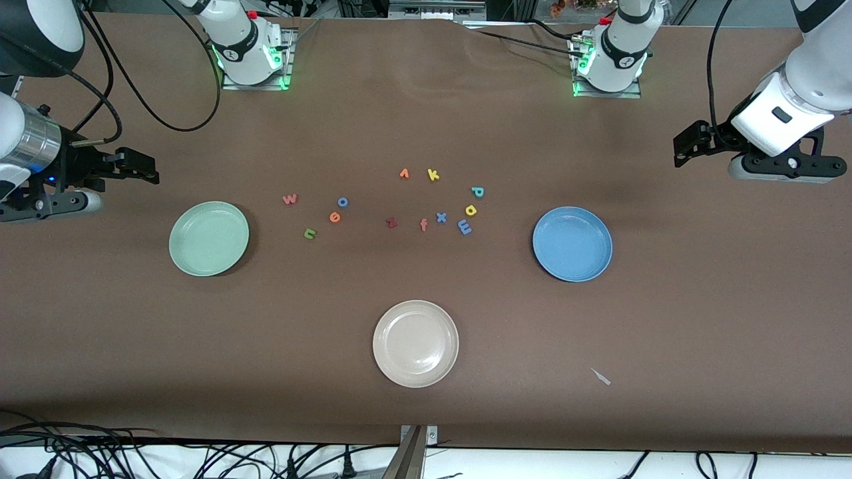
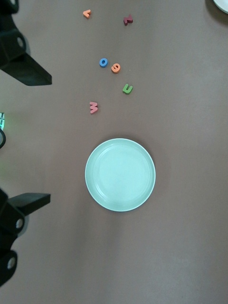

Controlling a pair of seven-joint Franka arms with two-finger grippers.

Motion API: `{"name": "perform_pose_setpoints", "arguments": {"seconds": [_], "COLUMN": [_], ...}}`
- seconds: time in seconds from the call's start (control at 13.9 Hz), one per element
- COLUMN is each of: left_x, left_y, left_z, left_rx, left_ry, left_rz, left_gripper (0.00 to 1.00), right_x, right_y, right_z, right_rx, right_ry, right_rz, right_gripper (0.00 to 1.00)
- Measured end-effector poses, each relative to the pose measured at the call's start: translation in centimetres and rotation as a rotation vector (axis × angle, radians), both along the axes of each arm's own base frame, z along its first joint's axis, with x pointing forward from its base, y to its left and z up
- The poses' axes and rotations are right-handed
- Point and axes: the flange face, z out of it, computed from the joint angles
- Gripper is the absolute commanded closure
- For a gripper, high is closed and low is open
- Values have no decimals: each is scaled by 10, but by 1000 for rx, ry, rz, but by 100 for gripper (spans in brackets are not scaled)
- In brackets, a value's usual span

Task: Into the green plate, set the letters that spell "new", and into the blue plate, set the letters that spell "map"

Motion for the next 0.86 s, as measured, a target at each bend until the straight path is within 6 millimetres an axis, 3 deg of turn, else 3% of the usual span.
{"name": "perform_pose_setpoints", "arguments": {"seconds": [0.58, 0.86], "left_x": [1, 8], "left_y": [0, -1], "left_z": [-3, -24], "left_rx": [0, 1], "left_ry": [7, 57], "left_rz": [1, -2], "left_gripper": [0, 0], "right_x": [0, 0], "right_y": [0, 0], "right_z": [0, 0], "right_rx": [0, 0], "right_ry": [0, 0], "right_rz": [0, 0], "right_gripper": [0, 0]}}
